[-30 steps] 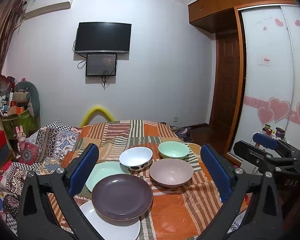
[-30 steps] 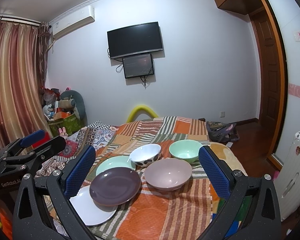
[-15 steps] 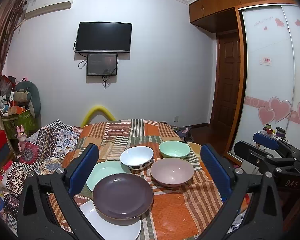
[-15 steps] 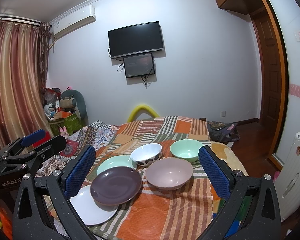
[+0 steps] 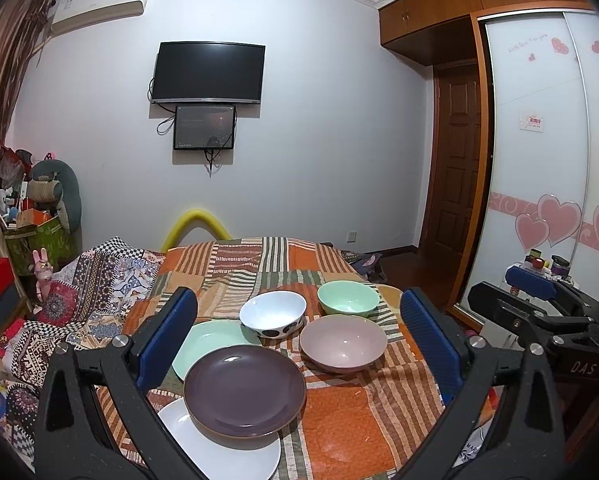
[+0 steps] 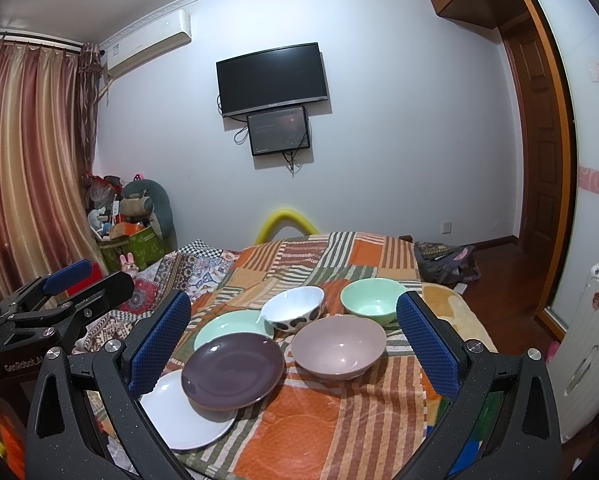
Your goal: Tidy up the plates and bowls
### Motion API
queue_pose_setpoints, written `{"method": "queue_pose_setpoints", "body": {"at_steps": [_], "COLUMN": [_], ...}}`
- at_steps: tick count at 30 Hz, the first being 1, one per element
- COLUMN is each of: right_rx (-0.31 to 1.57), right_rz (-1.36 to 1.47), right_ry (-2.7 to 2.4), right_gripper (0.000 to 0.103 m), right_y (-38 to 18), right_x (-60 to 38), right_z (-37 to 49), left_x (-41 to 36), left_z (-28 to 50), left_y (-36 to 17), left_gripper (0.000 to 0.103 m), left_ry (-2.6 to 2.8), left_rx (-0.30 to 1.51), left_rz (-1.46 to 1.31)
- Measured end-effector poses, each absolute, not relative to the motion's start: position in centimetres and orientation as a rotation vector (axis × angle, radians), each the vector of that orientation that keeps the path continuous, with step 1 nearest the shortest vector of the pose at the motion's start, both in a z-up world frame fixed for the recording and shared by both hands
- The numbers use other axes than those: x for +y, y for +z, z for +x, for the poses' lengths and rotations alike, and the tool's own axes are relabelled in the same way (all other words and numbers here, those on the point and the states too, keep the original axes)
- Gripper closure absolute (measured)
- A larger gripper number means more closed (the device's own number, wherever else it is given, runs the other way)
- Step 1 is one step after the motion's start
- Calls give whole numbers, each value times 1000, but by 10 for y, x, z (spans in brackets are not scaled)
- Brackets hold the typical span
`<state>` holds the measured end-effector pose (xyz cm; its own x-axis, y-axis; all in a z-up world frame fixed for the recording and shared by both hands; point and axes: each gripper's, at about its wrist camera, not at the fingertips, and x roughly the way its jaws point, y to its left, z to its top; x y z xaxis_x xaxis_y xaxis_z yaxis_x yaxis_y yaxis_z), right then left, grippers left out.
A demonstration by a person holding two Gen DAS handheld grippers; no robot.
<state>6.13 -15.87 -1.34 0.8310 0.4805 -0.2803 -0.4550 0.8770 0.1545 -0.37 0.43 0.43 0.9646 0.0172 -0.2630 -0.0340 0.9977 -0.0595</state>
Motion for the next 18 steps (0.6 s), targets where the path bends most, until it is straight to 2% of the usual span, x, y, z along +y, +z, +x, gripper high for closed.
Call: {"method": "queue_pose_setpoints", "body": {"at_steps": [10, 18], "right_rx": [329, 381], "right_rz": [85, 114], "right_ry": [503, 515], "right_gripper": [1, 1], "right_y": [-15, -28], "right_x": [-157, -153], "right_z": [62, 75], "left_x": [6, 14], "left_z": [0, 18], "left_y": [2, -11], "left_gripper": [0, 0], "left_ry": [25, 2], "left_rx": [275, 355], "left_rz": [-71, -95]}}
